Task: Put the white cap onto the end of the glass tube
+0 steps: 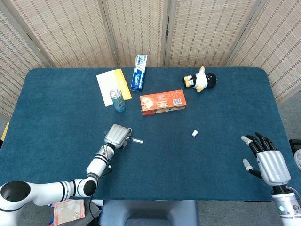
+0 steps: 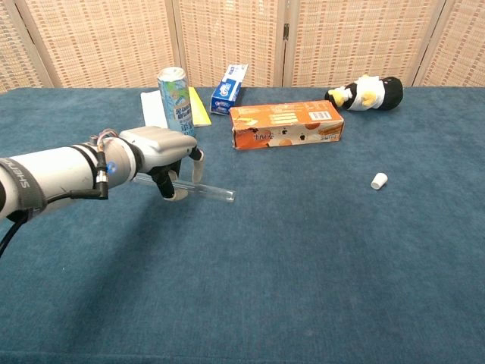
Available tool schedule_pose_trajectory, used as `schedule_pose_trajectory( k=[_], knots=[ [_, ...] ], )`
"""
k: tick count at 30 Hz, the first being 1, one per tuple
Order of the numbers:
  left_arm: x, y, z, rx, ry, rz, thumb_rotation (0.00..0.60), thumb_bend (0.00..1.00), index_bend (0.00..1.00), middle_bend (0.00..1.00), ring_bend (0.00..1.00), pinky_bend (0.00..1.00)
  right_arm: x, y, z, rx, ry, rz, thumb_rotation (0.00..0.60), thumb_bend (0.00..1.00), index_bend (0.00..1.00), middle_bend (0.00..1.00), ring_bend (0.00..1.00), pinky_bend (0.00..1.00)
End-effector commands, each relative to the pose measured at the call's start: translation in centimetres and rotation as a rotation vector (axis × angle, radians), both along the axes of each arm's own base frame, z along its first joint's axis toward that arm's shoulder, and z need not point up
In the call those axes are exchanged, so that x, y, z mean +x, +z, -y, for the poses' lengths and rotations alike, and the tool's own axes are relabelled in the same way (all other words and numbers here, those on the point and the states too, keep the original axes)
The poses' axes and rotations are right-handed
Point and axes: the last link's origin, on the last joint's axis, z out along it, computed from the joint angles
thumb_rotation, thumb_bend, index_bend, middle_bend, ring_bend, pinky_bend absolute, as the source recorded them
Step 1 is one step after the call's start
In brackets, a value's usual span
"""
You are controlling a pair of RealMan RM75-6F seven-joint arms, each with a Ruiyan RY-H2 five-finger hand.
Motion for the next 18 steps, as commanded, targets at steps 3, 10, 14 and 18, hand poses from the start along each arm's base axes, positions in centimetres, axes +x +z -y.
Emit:
schedule_pose_trajectory(
  k=[3, 10, 14, 18],
  knots=[
    [0.17, -0.17, -0.31, 0.016, -0.006, -0.008, 0.6, 0.36, 0.39, 1.0, 1.0, 1.0, -0.06, 0.05, -0.03, -0.002, -0.004, 0.0, 0.6, 0.35, 0.17, 0.17, 0.06, 0.14],
    [-0.12, -0.33, -0.36, 0.022, -0.001, -0.016, 0.6, 0.36, 0.42, 1.0, 1.0, 1.0, -0.15, 0.09, -0.05, -0.002, -0.008, -0.001, 0.6, 0.35, 0.17, 0.17, 0.06, 0.14],
    [-0.14, -0.55, -0.29, 0.021, -0.002, -0.018, 0.6, 0.36, 0.44, 1.0, 1.0, 1.0, -0.17, 0.11, -0.08, -0.004, -0.008, 0.001, 0.6, 0.35, 0.17, 0.17, 0.06, 0.14],
    [-0.1, -0.75, -0.24, 0.02, -0.005, -0.019, 0.6, 0.36, 0.45, 1.0, 1.0, 1.0, -0.24, 0.18, -0.17, -0.007, -0.012, 0.0, 0.6, 0.35, 0.17, 0.17, 0.06, 0.14]
  ],
)
